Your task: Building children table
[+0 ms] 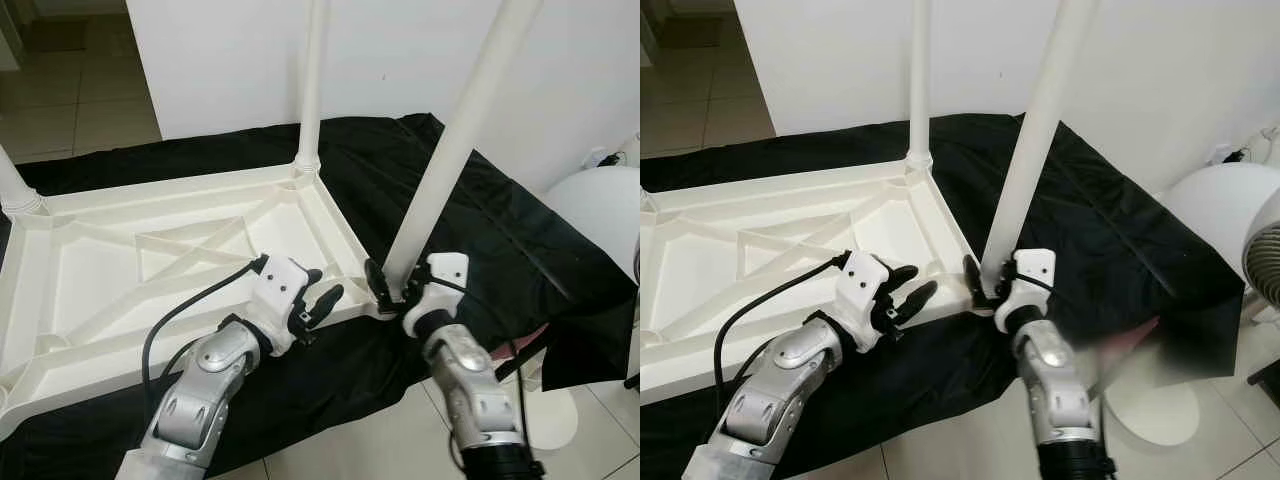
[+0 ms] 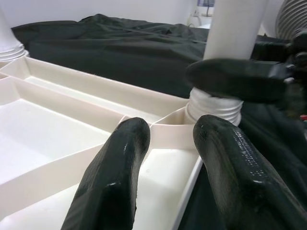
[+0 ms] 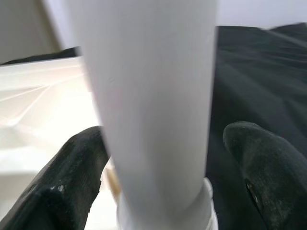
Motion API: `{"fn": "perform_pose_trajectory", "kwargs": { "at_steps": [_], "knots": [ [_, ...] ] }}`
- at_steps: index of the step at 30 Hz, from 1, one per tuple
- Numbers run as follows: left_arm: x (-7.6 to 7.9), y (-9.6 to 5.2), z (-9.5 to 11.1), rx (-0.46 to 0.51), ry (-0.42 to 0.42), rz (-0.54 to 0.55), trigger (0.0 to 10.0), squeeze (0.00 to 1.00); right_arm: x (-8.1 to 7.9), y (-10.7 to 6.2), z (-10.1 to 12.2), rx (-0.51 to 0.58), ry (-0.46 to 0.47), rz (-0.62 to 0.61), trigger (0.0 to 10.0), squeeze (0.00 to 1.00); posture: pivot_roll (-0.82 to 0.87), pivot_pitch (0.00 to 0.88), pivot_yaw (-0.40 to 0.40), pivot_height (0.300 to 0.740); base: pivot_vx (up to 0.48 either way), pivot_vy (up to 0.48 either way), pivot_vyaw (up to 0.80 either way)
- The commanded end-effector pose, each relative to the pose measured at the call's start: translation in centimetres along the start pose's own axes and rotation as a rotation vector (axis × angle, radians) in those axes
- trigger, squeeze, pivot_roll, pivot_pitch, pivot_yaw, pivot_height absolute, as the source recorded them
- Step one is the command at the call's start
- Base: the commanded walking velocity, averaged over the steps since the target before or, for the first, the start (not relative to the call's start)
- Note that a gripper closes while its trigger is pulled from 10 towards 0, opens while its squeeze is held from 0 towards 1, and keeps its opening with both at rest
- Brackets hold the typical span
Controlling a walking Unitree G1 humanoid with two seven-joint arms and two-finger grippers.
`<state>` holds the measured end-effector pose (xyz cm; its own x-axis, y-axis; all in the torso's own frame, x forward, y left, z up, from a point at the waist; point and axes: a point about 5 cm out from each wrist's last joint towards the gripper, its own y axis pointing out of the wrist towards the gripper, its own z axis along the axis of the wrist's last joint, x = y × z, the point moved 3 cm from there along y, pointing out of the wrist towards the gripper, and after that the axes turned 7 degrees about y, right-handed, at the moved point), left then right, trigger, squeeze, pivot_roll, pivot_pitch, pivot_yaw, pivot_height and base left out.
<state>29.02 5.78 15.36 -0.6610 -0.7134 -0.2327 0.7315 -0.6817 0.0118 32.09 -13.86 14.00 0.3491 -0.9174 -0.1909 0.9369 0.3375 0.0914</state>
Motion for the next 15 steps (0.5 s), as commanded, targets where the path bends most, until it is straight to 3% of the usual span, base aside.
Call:
{"fn": "perform_pose_trajectory", "kwargs": {
  "at_steps": [1, 8, 10, 15],
  "knots": [
    [0.1, -0.2, 0.0, 0.002, 0.018, -0.002, 10.0, 0.0, 0.2, -0.2, -0.5, -0.02, 0.004, 0.043, 10.0, 0.0, -0.04, 0.05, -0.036, 0.74, 0.0, 0.0, 0.0],
    [0.3, -0.3, 0.0, 0.004, 0.024, -0.028, 10.0, 0.0, 1.2, 0.3, -0.6, -0.076, -0.074, 0.205, 10.0, 0.0, -0.04, 0.048, -0.027, 0.74, 0.0, 0.0, 0.0],
    [0.3, -0.3, 0.0, 0.004, 0.024, -0.028, 10.0, 0.0, 1.2, 0.3, -0.6, -0.076, -0.074, 0.205, 10.0, 0.0, -0.04, 0.048, -0.027, 0.74, 0.0, 0.0, 0.0],
    [0.5, 0.1, 0.4, 0.017, 0.018, -0.038, 10.0, 0.0, 0.5, 1.6, -0.3, -0.114, -0.1, 0.368, 10.0, 0.0, -0.03, 0.048, -0.027, 0.74, 0.0, 0.0, 0.0]
  ]
}}
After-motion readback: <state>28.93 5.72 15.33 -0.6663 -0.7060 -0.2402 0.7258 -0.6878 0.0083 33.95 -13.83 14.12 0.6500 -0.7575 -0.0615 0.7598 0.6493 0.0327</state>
